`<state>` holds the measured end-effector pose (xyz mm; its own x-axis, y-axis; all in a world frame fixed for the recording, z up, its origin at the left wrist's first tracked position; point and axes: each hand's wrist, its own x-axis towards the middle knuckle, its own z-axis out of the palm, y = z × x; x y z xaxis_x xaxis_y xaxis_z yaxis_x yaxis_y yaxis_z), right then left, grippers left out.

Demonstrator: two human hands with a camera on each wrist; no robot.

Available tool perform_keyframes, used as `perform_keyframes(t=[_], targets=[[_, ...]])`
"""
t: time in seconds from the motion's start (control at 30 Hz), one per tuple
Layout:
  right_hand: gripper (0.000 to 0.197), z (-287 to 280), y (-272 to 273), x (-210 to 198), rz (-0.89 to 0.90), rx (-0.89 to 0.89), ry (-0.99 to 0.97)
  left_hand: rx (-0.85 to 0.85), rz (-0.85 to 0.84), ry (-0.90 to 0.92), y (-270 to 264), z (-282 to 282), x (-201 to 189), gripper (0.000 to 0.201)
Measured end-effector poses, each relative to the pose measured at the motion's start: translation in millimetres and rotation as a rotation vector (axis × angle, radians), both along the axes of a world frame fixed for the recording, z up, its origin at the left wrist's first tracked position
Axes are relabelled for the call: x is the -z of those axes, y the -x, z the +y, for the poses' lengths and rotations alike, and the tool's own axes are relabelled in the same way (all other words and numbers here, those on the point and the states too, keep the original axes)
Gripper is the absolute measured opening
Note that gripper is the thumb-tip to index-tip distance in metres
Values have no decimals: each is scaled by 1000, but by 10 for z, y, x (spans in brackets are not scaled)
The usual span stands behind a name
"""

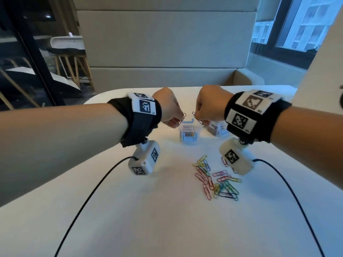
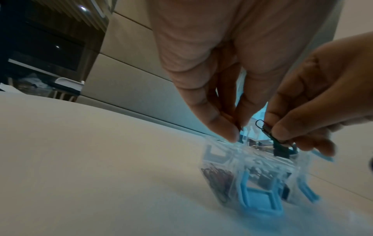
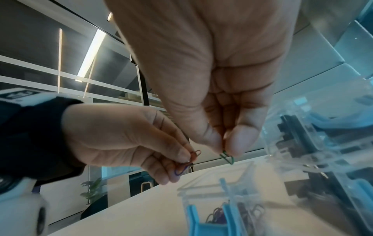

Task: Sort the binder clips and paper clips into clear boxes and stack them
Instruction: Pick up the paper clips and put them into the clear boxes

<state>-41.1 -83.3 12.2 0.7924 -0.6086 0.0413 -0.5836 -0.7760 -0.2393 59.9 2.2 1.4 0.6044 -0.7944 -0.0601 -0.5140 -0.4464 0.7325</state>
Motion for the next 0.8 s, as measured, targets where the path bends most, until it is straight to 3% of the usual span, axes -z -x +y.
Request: perform_keyframes(t=[0.27,0.47,0.63,0.8], targets=[[11,-99,-114,99,30,0,49,-2,-14,-24,25,-183,40,24],[7,-102,186,45,-21,-49,-86,175,-230,-38,96,-79,73,8],[9,-176,513,79,170,-79,-135,456,-373,-86,314,-20,137,9],[18,-313,702,203,316,-79,-23,510,-485,-211,507,-74,249,20]])
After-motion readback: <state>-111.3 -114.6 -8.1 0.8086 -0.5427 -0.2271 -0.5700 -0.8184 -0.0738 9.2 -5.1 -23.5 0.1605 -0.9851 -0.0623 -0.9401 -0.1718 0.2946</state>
